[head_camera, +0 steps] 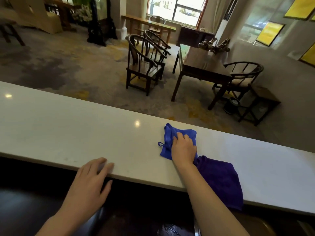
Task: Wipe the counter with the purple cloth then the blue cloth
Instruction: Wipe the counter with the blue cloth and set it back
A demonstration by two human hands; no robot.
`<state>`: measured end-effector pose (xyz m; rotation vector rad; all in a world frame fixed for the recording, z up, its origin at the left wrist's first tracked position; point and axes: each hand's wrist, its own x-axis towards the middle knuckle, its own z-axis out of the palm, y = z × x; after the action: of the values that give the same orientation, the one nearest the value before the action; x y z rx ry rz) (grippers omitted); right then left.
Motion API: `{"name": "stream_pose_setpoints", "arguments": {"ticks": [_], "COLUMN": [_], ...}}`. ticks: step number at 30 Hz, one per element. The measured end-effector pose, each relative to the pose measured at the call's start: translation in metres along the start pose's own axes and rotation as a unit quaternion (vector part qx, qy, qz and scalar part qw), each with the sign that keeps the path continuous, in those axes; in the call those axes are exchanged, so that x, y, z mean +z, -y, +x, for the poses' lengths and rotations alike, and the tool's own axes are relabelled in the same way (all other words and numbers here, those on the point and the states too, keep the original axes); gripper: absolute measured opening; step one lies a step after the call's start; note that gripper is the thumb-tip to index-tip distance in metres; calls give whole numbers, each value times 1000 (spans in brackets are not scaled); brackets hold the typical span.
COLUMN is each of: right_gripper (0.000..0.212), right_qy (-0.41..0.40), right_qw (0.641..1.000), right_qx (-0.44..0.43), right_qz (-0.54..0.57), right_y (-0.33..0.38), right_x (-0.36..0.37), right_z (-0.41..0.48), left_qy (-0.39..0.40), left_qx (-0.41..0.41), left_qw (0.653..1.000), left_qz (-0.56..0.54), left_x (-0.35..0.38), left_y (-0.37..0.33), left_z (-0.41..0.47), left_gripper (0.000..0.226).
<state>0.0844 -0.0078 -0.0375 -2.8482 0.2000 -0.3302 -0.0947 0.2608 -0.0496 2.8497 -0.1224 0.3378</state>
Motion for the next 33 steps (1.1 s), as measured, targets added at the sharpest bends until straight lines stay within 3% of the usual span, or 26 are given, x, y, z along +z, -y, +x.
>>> {"name": "stream_pose_setpoints", "arguments": {"ticks": [19,33], "right_gripper": [25,25], "right_qy": [10,13], "right_qw": [985,987], "right_qx": [-159,-160], "right_qz": [59,17], "right_y": [113,86], "right_x": [28,15], "right_z": [-74,-83], "left_qy": [12,3], "left_qx": [-4,-1], "left_qw": [1000,1000], "left_qz": [-20,-25], "left_x": [-6,-3], "left_y": [-3,-5], "left_z": [-3,-3], "left_gripper": [53,51]}}
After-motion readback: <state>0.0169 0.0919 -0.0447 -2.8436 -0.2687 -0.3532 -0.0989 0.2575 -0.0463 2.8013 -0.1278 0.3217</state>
